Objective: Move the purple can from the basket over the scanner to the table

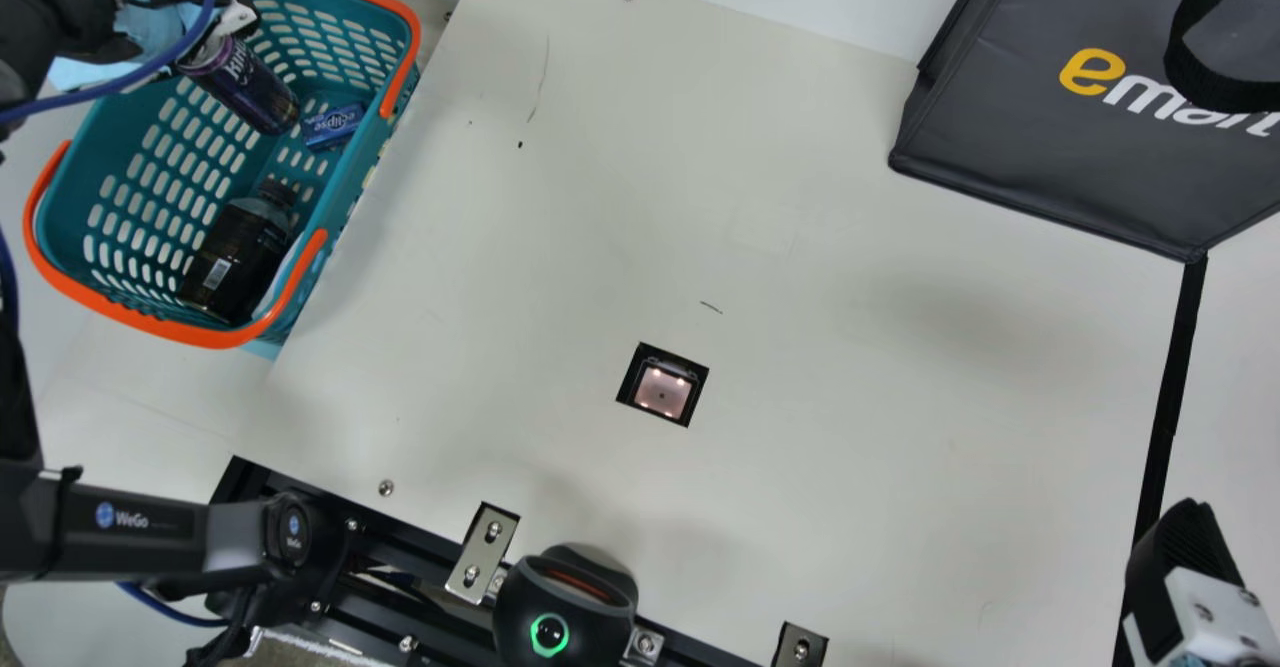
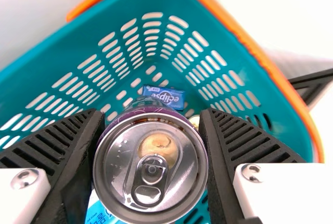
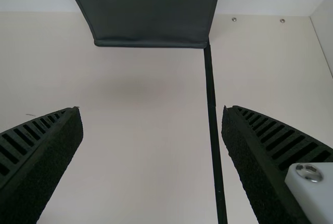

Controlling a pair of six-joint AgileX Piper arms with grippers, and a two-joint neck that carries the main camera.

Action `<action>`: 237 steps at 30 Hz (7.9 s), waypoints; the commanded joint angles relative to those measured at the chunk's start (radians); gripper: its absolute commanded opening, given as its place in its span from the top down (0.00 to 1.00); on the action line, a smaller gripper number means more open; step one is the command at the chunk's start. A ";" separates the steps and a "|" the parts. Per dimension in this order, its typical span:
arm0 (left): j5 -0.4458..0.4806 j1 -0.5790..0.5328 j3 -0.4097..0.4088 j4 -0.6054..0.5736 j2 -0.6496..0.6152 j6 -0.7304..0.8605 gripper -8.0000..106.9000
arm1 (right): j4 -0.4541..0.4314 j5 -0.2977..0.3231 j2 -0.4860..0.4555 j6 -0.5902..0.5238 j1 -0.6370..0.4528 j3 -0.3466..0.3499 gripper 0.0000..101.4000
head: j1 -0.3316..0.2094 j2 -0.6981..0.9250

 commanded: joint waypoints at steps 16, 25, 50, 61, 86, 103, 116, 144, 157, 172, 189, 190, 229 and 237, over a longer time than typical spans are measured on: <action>-0.014 -0.140 0.093 0.037 -0.304 0.119 1.00 | 0.000 0.000 0.000 0.000 0.000 0.000 0.06 | -0.029 0.002; -0.008 -0.338 0.179 0.122 -0.452 0.095 1.00 | 0.000 0.000 0.000 0.000 0.000 0.000 0.06 | -0.029 0.002; 0.196 -0.980 0.174 0.300 -0.511 -0.255 1.00 | 0.000 0.000 0.000 0.000 0.000 0.000 0.06 | -0.029 0.002; 0.312 -1.194 0.151 0.264 -0.477 -0.391 1.00 | 0.000 0.000 0.000 0.000 0.000 0.000 0.06 | -0.029 0.002; 0.502 -1.461 0.057 0.117 -0.335 -0.661 1.00 | 0.000 -0.002 0.000 0.000 0.000 0.000 0.06 | -0.029 0.002; 0.466 -1.575 0.071 0.234 -0.283 -0.769 1.00 | 0.000 -0.002 0.000 0.000 0.000 0.000 0.06 | -0.029 0.002; 0.367 -1.540 0.114 0.294 -0.206 -0.758 1.00 | 0.000 -0.002 0.000 0.000 0.000 0.000 0.06 | -0.029 0.002; 0.285 -1.503 0.154 0.272 -0.187 -0.712 0.33 | 0.000 -0.002 0.000 0.000 0.000 0.000 0.06 | -0.029 0.002; 0.257 -1.473 0.150 0.203 -0.313 -0.618 0.15 | 0.000 -0.002 0.000 0.000 0.000 0.000 0.06 | -0.029 0.002; 0.304 -1.281 0.141 0.048 -0.589 -0.295 0.15 | 0.000 -0.002 0.000 0.000 0.000 0.000 0.06 | -0.029 0.002; 0.335 -0.931 0.191 0.091 -0.790 -0.028 0.15 | 0.000 -0.003 0.000 0.000 0.000 0.000 0.06 | -0.029 -0.044; 0.335 -0.911 0.192 0.100 -0.794 -0.020 0.15 | 0.000 -0.003 0.000 0.000 0.000 0.000 0.06 | -0.029 -0.068; 0.308 -1.398 0.215 0.338 -0.593 -0.415 0.15 | 0.000 -0.003 0.000 0.000 0.000 0.000 0.06 | -0.029 -0.347; 0.327 -1.564 0.188 0.433 -0.484 -0.632 0.15 | 0.000 -0.003 0.000 0.000 0.000 0.000 0.06 | -0.029 -0.347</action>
